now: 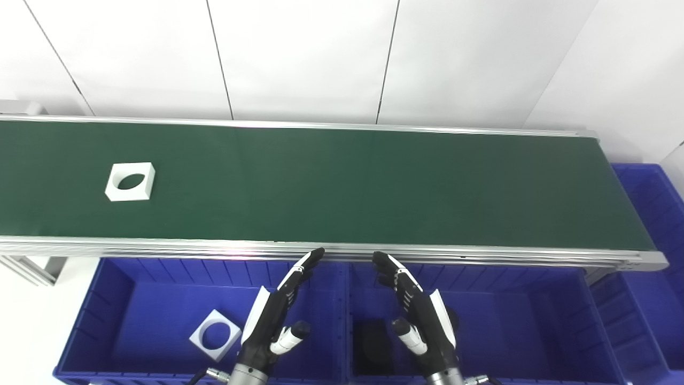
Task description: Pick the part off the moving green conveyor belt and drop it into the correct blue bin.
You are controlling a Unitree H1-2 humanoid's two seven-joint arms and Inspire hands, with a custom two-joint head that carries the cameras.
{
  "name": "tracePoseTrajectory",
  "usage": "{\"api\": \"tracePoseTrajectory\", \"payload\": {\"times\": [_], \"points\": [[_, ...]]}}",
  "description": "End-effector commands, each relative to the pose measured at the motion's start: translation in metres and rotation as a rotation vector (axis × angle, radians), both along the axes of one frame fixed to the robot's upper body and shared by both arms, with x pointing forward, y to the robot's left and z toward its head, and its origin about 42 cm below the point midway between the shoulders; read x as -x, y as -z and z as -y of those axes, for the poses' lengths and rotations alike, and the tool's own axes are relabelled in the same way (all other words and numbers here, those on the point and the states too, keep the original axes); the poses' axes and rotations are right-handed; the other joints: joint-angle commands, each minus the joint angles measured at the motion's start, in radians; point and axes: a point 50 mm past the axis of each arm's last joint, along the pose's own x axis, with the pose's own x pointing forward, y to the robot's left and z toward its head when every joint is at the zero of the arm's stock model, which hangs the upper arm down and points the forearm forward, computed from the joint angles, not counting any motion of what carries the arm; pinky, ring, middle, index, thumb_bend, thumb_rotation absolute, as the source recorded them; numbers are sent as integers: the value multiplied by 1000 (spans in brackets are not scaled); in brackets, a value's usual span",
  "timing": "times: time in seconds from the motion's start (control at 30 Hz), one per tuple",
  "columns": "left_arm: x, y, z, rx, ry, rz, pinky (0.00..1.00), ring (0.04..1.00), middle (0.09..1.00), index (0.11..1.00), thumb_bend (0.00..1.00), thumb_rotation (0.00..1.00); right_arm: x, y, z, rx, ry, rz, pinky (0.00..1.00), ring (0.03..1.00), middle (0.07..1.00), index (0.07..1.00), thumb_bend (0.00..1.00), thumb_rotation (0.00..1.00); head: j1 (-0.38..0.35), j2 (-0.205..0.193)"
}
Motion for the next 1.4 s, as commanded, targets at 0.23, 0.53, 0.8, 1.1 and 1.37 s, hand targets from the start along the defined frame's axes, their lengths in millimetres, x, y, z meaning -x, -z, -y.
{"api": "tracePoseTrajectory", "payload": {"times": [0.23,0.53,0.8,1.1,1.37], "points": [[-12,0,16,-41,-6,84,845,887,898,873,1000,1000,-9,3,7,-10,14,31,856,894,901,886,1000,951,67,-87],[-14,0,21,-66,-13,126,809,862,875,857,979,991,-9,4,10,-1,28,29,846,890,896,879,1000,956,87,-98],[-11,-1,21,-78,-18,157,783,851,868,854,996,996,-7,3,10,-7,26,30,859,899,903,889,1000,961,96,-87],[-11,-16,24,-39,-1,201,790,844,863,850,990,930,-6,2,11,-14,23,30,860,900,907,895,1000,969,125,-71],[-19,-56,26,48,34,313,799,835,848,827,1000,882,-6,4,11,4,23,30,851,895,904,892,1000,991,146,-75]]}}
